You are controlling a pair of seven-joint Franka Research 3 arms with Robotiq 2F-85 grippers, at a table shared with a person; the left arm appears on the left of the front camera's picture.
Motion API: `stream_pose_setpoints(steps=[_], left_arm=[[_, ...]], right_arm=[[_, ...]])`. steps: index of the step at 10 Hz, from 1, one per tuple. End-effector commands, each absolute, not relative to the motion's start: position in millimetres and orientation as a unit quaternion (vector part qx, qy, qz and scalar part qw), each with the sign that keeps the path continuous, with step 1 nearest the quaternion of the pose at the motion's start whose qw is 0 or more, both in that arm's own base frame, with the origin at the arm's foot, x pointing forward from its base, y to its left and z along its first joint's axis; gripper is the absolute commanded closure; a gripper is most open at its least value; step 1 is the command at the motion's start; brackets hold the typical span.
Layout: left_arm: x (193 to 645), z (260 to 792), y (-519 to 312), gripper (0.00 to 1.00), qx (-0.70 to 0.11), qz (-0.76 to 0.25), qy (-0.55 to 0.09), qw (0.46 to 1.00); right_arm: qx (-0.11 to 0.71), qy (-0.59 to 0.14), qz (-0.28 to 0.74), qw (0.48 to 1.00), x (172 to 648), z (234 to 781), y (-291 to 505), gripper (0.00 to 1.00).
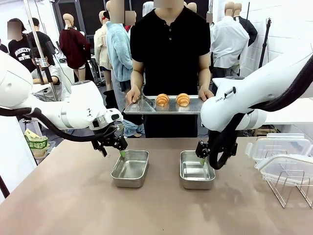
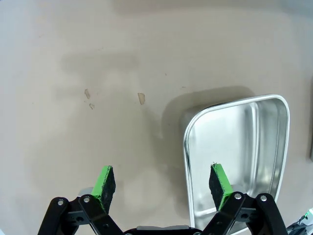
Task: Place the bread in airtight containers.
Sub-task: Lift both Airtight Container.
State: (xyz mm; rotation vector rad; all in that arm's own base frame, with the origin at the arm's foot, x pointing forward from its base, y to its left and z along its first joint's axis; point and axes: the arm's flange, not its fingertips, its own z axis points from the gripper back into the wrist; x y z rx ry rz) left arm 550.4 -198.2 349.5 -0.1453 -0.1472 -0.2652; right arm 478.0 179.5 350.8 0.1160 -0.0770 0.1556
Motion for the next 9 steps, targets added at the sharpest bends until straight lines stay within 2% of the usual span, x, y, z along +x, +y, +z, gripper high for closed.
stream_pose_setpoints(steps=[1, 3, 5, 9], left_arm=[[552.8, 352.4, -207.6, 0.0, -0.039, -0.115, -0.063, 0.991], [544.9, 353.8, -215.8, 0.0, -0.016, -0.107, -0.068, 0.992], [540.9, 355.7, -219.6, 0.0, -0.003, -0.098, -0.066, 0.993], [544.5, 344.9, -220.7, 0.0, -0.002, -0.081, -0.06, 0.995]], right_arm=[[0.048, -0.046, 0.091, 0.994, 472.9, 357.4, 182.1, 0.0], [0.057, -0.041, 0.081, 0.994, 477.2, 353.2, 181.1, 0.0], [0.022, -0.059, 0.038, 0.997, 479.1, 359.1, 183.6, 0.0], [0.01, -0.029, -0.016, 0.999, 503.4, 336.7, 197.6, 0.0]])
